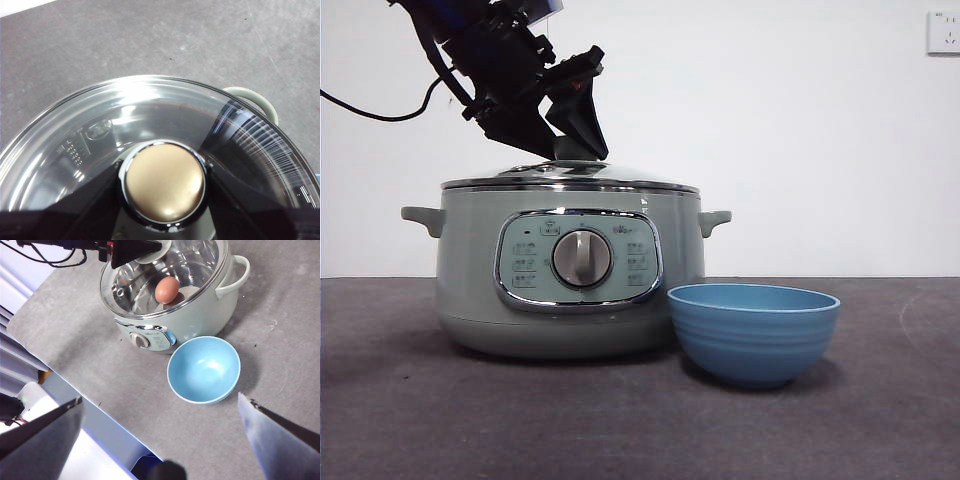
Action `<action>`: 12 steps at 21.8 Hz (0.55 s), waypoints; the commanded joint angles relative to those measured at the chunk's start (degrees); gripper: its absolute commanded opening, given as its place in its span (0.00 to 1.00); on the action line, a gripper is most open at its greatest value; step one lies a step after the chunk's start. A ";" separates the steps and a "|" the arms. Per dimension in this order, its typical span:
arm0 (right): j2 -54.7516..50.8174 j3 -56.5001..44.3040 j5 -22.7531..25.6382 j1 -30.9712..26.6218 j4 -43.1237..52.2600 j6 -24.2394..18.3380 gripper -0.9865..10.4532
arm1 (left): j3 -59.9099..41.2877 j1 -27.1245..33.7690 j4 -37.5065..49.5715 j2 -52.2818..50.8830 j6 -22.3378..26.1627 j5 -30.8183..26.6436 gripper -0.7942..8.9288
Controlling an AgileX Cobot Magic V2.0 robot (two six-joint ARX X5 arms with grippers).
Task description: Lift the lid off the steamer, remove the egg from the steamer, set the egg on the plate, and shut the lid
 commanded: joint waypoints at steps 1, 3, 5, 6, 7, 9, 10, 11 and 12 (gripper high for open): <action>0.02 0.02 -0.02 0.13 0.33 0.24 0.61 | 0.11 -0.13 0.15 0.28 0.11 0.11 0.07; 0.02 0.02 -0.02 0.13 0.33 0.26 0.61 | 0.11 -0.11 0.46 0.28 0.13 0.11 0.07; 0.02 0.02 -0.02 0.13 0.33 0.39 0.61 | 0.13 -0.11 1.55 0.28 0.13 0.13 0.07; 0.02 0.02 0.00 0.13 0.33 0.39 0.61 | 0.37 -0.11 1.68 0.26 0.13 0.13 0.07; 0.02 0.02 0.00 0.13 0.33 0.42 0.61 | 0.72 -0.11 1.66 0.20 0.13 0.13 0.07; 0.02 0.02 0.00 0.13 0.35 0.42 0.61 | 1.95 -0.11 1.60 0.15 0.13 0.15 0.07; 0.02 0.02 0.02 0.13 0.35 0.42 0.61 | 2.84 -0.11 1.22 -0.02 0.13 0.15 0.07; 0.02 0.02 0.00 0.13 0.35 0.42 0.61 | 3.61 -0.11 0.94 -0.24 0.13 0.15 0.07; 0.02 0.02 0.02 0.13 0.35 0.42 0.61 | 4.76 -0.11 0.24 -0.59 0.13 0.13 0.07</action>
